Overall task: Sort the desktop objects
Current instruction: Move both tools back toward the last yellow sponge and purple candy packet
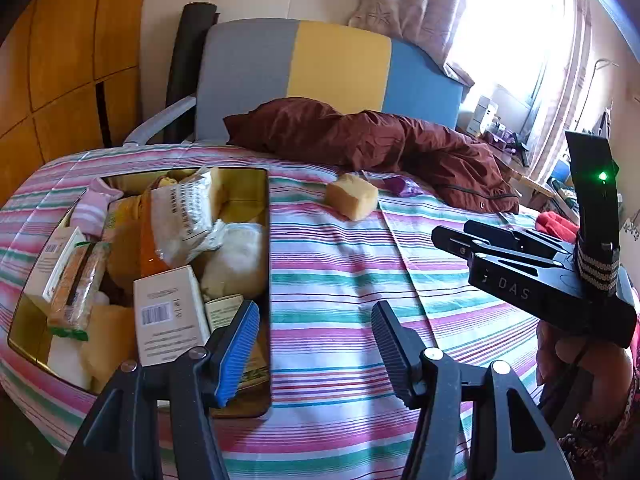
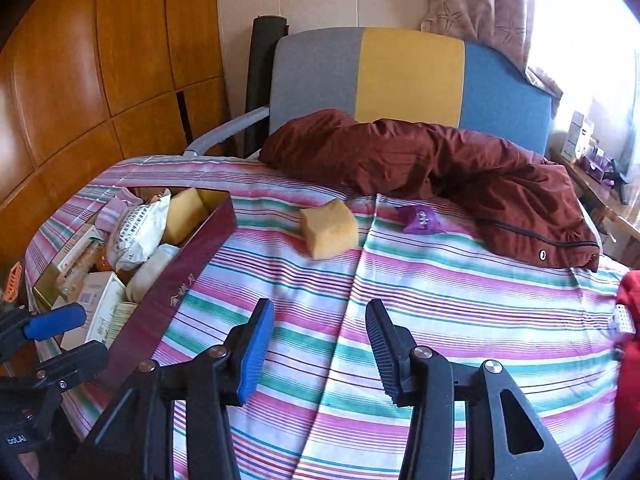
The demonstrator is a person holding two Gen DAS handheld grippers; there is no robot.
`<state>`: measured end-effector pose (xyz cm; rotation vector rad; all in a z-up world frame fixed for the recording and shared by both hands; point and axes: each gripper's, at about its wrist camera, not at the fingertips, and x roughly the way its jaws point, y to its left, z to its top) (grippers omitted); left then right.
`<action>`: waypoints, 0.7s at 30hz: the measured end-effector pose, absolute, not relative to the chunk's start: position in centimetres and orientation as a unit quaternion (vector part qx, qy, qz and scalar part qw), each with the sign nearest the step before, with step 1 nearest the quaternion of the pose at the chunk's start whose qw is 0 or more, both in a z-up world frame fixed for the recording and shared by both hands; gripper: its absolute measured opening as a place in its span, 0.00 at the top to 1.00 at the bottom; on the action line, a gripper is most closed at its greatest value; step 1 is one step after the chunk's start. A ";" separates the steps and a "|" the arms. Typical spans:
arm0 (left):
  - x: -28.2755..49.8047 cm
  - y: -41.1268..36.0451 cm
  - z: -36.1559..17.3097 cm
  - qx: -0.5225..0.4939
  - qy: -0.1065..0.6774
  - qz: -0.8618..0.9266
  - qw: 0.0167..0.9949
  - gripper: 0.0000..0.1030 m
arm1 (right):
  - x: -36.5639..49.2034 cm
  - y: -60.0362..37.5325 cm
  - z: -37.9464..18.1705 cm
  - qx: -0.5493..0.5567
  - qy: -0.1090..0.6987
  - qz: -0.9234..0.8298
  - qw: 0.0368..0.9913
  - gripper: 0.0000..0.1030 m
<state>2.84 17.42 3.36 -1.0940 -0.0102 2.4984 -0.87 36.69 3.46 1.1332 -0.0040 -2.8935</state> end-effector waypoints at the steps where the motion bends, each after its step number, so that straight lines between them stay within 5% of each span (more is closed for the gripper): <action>1: 2.8 17.7 3.4 -0.394 -0.002 0.895 0.208 0.42 | -0.8 36.9 3.5 0.365 -0.001 -0.931 0.016 0.52; 21: 0.8 23.0 3.2 -0.416 0.032 0.880 0.228 0.42 | -2.4 40.2 4.5 0.379 -0.002 -0.925 -0.013 0.50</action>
